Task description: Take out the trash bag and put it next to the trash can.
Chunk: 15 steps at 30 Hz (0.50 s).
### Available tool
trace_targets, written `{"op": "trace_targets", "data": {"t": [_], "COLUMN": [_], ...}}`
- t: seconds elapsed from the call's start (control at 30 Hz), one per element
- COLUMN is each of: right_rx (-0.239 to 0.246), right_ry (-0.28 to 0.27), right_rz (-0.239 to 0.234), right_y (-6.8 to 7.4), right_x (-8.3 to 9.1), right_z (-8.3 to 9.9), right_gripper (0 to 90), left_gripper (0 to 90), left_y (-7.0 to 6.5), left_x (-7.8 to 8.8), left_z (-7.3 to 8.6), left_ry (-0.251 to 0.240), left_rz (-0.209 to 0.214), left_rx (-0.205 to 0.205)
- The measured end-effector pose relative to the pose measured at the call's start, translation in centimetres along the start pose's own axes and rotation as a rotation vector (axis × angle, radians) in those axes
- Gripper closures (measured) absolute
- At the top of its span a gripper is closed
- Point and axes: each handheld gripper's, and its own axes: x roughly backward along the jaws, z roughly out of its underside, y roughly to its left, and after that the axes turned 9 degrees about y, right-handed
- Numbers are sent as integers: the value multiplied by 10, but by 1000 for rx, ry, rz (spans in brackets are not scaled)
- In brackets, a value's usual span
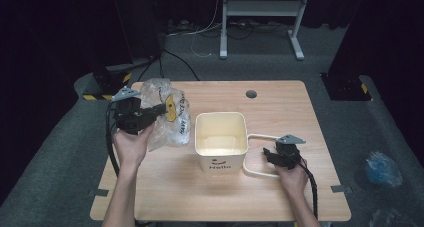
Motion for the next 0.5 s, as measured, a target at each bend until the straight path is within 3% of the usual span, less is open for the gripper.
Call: {"op": "trace_targets", "data": {"t": [0.5], "right_rx": [-12], "right_ry": [3], "right_rz": [11], "right_y": [0], "right_x": [0], "right_z": [0], "right_gripper": [376], "left_gripper": [900], "left_y": [14], "left_x": [-20], "left_z": [16], "left_ry": [39], "left_rz": [-19], "left_rx": [9]}}
